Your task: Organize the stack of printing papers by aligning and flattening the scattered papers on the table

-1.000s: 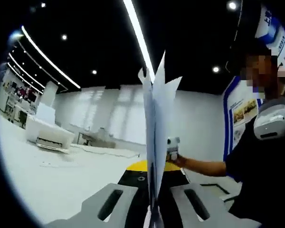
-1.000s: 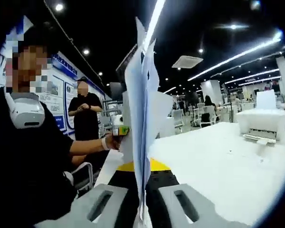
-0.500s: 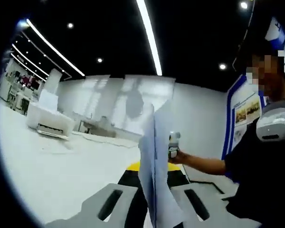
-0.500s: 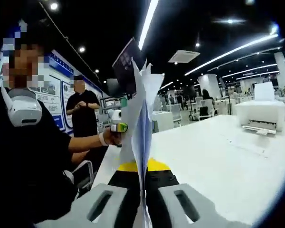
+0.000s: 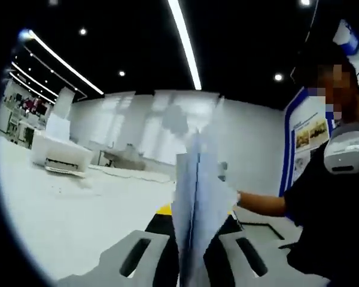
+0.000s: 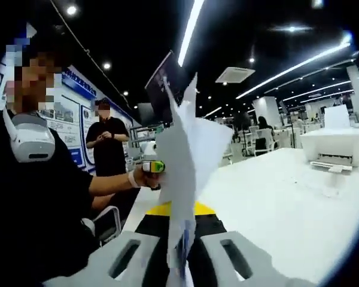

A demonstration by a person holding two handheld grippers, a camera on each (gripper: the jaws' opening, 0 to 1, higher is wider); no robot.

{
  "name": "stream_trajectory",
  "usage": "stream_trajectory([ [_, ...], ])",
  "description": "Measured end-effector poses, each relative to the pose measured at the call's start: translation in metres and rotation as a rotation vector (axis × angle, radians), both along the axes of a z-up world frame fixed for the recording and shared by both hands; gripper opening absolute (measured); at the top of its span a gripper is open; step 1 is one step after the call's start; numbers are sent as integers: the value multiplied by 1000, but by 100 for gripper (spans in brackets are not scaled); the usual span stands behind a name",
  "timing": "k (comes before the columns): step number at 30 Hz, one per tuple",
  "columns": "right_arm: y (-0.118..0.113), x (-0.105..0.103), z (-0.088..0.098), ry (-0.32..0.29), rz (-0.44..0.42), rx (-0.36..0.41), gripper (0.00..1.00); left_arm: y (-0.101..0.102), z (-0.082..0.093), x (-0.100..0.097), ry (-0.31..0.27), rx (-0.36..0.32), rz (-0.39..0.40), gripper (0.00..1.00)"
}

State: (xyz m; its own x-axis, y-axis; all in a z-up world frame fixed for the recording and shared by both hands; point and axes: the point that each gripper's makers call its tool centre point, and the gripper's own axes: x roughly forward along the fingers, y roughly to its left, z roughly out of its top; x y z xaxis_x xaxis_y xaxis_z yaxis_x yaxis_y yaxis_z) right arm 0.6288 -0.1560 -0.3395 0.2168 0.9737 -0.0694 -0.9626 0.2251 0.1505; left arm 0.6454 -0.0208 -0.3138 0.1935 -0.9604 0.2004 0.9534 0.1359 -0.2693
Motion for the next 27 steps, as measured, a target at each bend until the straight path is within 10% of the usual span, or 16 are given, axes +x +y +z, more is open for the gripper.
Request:
stream_trajectory([
  [1,-1,0,-19,52,-4,-52,23,-2,-21,1,69,40,-12,28],
  [3,-1,-4,-48,82,18,-131,0,-7,-39,-6,26,46,-46,6],
  [4,2,-1,-39,-22,17,-63,0,-7,-30,-10,-38,-20,-34,6],
  [7,-1,-8,-21,60,18,-10,0,-2,-20,-3,-14,-13,-19,6],
  [10,0,-10,3,-24,20,0,0,-1,-2,-6,-62,16,-24,7],
  [13,0,-2,3,-22,-36,10,25,-2,-27,-3,51,52,-14,40],
  [14,-1,-5,-19,53,-27,-59,12,-2,-48,4,71,91,6,39],
  [16,2,-6,-30,-1,-11,-68,0,-4,-61,-9,12,107,-72,8],
  [17,1,-3,-23,-28,-37,-26,0,-2,-46,-6,-22,15,-21,6],
  [22,0,-5,-4,-33,-9,-24,1,0,-24,-8,-61,58,-27,7],
  [24,2,-6,9,-55,-19,-1,12,1,-16,-4,-49,48,-13,21],
  [27,6,-9,-8,-7,15,13,0,-5,-48,-13,-10,97,-72,7],
])
